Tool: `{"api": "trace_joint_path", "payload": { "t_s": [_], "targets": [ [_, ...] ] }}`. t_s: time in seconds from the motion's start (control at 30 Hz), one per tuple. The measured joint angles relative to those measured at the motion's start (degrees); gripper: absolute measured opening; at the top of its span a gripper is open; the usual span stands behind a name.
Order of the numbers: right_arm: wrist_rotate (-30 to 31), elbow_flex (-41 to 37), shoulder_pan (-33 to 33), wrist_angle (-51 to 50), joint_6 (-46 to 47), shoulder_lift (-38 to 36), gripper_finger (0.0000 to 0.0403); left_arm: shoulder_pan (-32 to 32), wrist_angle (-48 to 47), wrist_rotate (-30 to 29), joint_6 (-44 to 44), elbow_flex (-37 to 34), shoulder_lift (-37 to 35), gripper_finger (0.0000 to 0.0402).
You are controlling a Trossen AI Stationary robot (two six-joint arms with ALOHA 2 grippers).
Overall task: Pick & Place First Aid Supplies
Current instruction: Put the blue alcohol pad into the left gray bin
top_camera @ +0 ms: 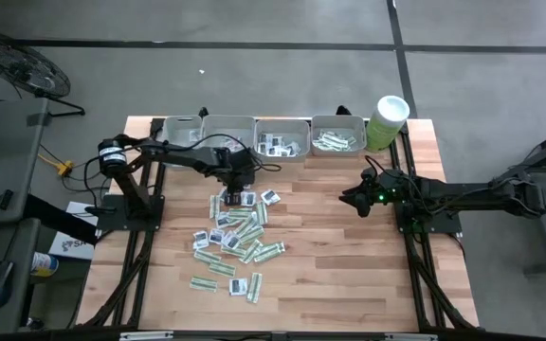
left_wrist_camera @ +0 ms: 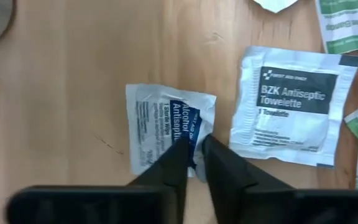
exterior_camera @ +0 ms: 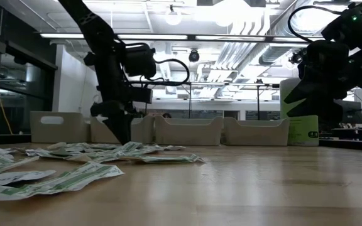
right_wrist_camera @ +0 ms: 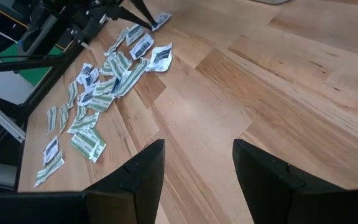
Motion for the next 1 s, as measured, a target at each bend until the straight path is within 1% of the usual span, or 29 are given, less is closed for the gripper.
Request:
{"api": "trace_joint_path", "payload": {
  "t_s": [0.07, 0.1, 0.17, 0.23, 0.37, 0.47, 0.53, 0.6, 0.77, 0.83, 0.9, 1.0],
  "targets": [
    [0.01, -0.01, 0.0, 0.0, 0.05, 0.0, 0.0183, -0.02, -0.05, -0.02, -0.08, -0.04, 0.0, 0.0014],
    [0.01, 0.01, 0.0, 0.0, 0.09, 0.02, 0.0183, -0.03, 0.01, -0.22, -0.16, -0.04, 0.0, 0.0008],
    [0.02, 0.01, -0.02, 0.0, 0.11, 0.0, 0.0183, -0.09, 0.23, -1.63, -0.38, -0.04, 0.0, 0.0007],
    [0.03, 0.0, -0.01, 0.0, 0.13, 0.0, 0.0183, -1.11, -0.37, -4.66, -0.4, 0.64, 0.11, 0.0005],
    [0.04, -0.01, -0.02, 0.0, 0.95, 0.0, 0.0183, -3.74, -1.4, -13.78, 1.16, 3.06, -0.81, 0.0003],
    [0.11, 0.0, 0.0, -0.06, 1.01, 0.0, 0.0183, -6.36, -2.65, -24.01, 3.55, 4.98, -1.09, 0.0002],
    [0.18, 0.01, -0.02, -0.2, 1.01, 0.0, 0.0183, -8.3, -0.96, -30.22, 4.84, 7.06, -1.36, 0.0001],
    [0.33, -0.01, -0.02, -0.34, 1.01, -0.04, 0.0183, -10.12, -1.32, -33.97, 5.97, 8.54, -1.68, 0.0001],
    [0.34, -0.01, 0.0, -0.39, 1.01, -0.04, 0.0183, -12.76, -1.82, -36.77, 6.11, 12.09, -1.57, 0.0001],
    [0.34, -0.01, -0.02, -0.39, 1.01, -0.04, 0.0183, -13.17, -3.74, -38.44, 5.56, 13.47, -1.57, 0.0001],
    [0.34, -0.01, -0.02, -0.39, 1.01, -0.04, 0.0183, -13.07, -6.0, -38.96, 3.32, 15.29, -1.57, 0.0],
    [0.36, 0.01, -0.02, -0.39, 1.01, -0.04, 0.0183, -12.02, -11.18, -38.68, -3.24, 18.69, -1.64, 0.0]
  ]
}}
